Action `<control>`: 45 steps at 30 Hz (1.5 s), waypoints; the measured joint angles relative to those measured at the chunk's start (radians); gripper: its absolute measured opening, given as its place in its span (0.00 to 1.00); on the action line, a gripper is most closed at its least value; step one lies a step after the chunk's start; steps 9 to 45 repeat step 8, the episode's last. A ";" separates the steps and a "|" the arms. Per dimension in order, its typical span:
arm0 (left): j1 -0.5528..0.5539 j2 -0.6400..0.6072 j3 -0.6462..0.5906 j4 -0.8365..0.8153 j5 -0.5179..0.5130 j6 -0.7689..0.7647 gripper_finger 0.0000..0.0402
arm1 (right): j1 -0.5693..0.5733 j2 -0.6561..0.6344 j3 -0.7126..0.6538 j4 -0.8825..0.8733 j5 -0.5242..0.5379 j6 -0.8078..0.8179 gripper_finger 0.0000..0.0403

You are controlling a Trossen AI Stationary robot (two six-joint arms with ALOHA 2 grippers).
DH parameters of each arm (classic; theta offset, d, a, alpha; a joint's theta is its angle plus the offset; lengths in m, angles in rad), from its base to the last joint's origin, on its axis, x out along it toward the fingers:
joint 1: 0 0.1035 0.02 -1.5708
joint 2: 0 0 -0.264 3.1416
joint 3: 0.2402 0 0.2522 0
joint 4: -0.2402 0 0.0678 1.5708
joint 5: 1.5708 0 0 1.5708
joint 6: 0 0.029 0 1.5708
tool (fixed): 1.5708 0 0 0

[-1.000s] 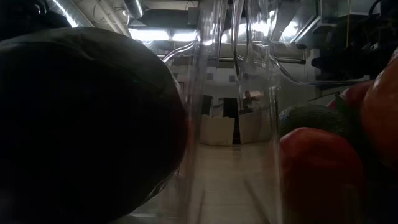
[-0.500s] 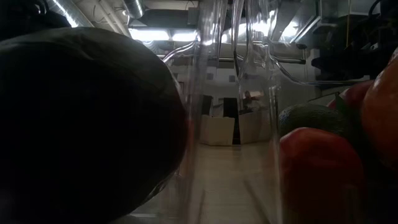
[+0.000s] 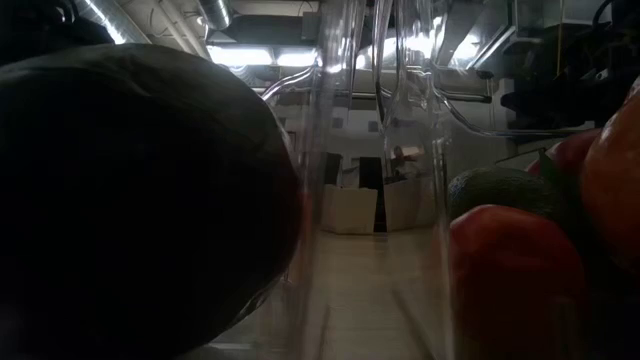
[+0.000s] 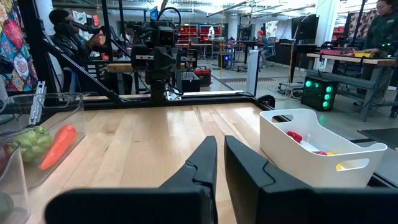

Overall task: Sort produce into baskets
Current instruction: Return to Home Position

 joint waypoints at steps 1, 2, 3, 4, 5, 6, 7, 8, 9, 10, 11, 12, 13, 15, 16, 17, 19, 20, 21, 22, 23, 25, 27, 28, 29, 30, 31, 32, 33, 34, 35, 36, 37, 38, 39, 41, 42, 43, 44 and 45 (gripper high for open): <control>0.000 0.000 0.000 0.000 0.000 0.001 0.02 | 0.000 0.000 0.000 0.000 0.000 0.000 0.08; 0.000 0.000 0.000 0.000 0.000 0.003 0.02 | 0.000 0.000 0.000 0.000 0.000 0.000 0.08; 0.000 0.000 0.000 0.000 0.000 0.003 0.02 | 0.000 0.000 0.000 0.000 0.000 0.000 0.08; 0.000 0.000 0.000 0.000 0.000 0.002 0.02 | 0.000 0.000 0.000 0.000 0.000 0.000 0.08; 0.000 0.000 0.000 0.000 0.000 0.000 0.02 | 0.000 0.000 0.000 0.000 0.000 0.000 0.08; 0.000 0.000 0.000 0.000 0.000 0.000 0.02 | 0.000 0.000 0.000 0.000 0.000 0.000 0.08; 0.000 0.000 0.000 0.000 0.000 0.001 0.02 | 0.000 0.000 0.000 0.000 0.000 0.000 0.08; 0.000 0.000 0.000 0.000 0.000 0.003 0.02 | 0.000 0.000 0.000 0.000 0.000 0.000 0.08; 0.000 0.000 0.000 0.000 0.000 0.003 0.02 | 0.000 0.000 0.000 0.000 0.000 0.000 0.08; 0.000 0.000 0.000 0.000 0.000 0.003 0.02 | 0.000 0.000 0.000 0.000 0.000 0.000 0.08; 0.000 0.000 0.000 0.000 0.000 0.003 0.02 | 0.000 0.000 0.000 0.000 0.000 0.000 0.08; 0.000 0.000 0.000 0.000 0.000 0.003 0.02 | 0.000 0.000 0.000 0.000 0.000 0.000 0.08; 0.000 0.000 0.000 0.000 0.000 0.003 0.02 | 0.000 0.000 0.000 0.000 0.000 0.000 0.08; 0.000 0.000 0.000 0.000 0.000 0.003 0.02 | 0.000 0.000 0.000 0.000 0.000 0.000 0.08; 0.000 0.000 0.000 0.000 0.000 0.003 0.02 | 0.000 0.000 0.000 0.000 0.000 0.000 0.08; 0.000 0.000 0.000 0.000 0.000 0.003 0.02 | 0.000 0.000 0.000 0.000 0.000 0.000 0.08; 0.000 0.000 0.000 0.000 0.000 0.003 0.02 | 0.000 0.000 0.000 0.000 0.000 0.000 0.08; 0.000 0.000 0.000 0.000 0.000 0.003 0.02 | 0.000 0.000 0.000 0.000 0.000 0.000 0.08; 0.000 0.000 0.000 0.000 0.000 0.003 0.02 | 0.000 0.000 0.000 0.000 0.000 0.000 0.08; 0.000 0.000 0.000 0.000 0.000 0.003 0.02 | 0.000 0.000 0.000 0.000 0.000 0.000 0.08; 0.000 0.000 0.000 0.000 0.000 0.003 0.02 | 0.000 0.000 0.000 0.000 0.000 0.000 0.08; 0.000 0.000 0.000 0.000 0.000 0.003 0.02 | 0.000 0.000 0.000 0.000 0.000 0.000 0.08; 0.000 0.000 0.000 0.000 0.000 0.003 0.02 | 0.000 0.000 0.000 0.000 0.000 0.000 0.08; 0.000 0.000 0.000 0.000 0.000 0.003 0.02 | 0.000 0.000 0.000 0.000 0.000 0.000 0.08; 0.000 0.000 0.000 0.000 0.000 0.003 0.02 | 0.000 0.000 0.000 0.000 0.000 0.000 0.08; 0.000 0.000 0.000 0.000 0.000 0.003 0.02 | 0.000 0.000 0.000 0.000 0.000 0.000 0.08; 0.000 0.000 0.000 0.000 0.000 0.003 0.02 | 0.000 0.000 0.000 0.000 0.000 0.000 0.08; 0.000 0.000 0.000 0.000 0.000 0.003 0.02 | 0.000 0.000 0.000 0.000 0.000 0.000 0.08; 0.000 0.000 0.000 0.000 0.000 0.003 0.02 | 0.000 0.000 0.000 0.000 0.000 0.000 0.08; 0.000 0.000 0.000 0.000 0.000 0.003 0.02 | 0.000 0.000 0.000 0.000 0.000 0.000 0.08; 0.000 0.000 0.000 0.000 0.000 0.003 0.02 | 0.000 0.000 0.000 0.000 0.000 0.000 0.08; 0.000 0.000 0.000 0.000 0.000 0.003 0.02 | 0.000 0.000 0.000 0.000 0.000 0.000 0.08; 0.000 0.000 0.000 0.000 0.000 0.003 0.02 | 0.000 0.000 0.000 0.000 0.000 0.000 0.08; 0.000 0.000 0.000 0.000 0.000 0.003 0.02 | 0.000 0.000 0.000 0.000 0.000 0.000 0.08; 0.000 0.000 0.000 0.000 0.000 0.003 0.02 | 0.000 0.000 0.000 0.000 0.000 0.000 0.08; 0.000 0.000 0.000 0.000 0.000 0.003 0.02 | 0.000 0.000 0.000 0.000 0.000 0.000 0.08; 0.000 0.000 0.000 0.000 0.000 0.003 0.02 | 0.000 0.000 0.000 0.000 0.000 0.000 0.08; 0.000 0.000 0.000 0.000 0.000 0.003 0.02 | 0.000 0.000 0.000 0.000 0.000 0.000 0.08; 0.000 0.000 0.000 0.000 0.000 0.003 0.02 | 0.000 0.000 0.000 0.000 0.000 0.000 0.08; 0.000 0.000 0.000 0.000 0.000 0.003 0.02 | 0.000 0.000 0.000 0.000 0.000 0.000 0.08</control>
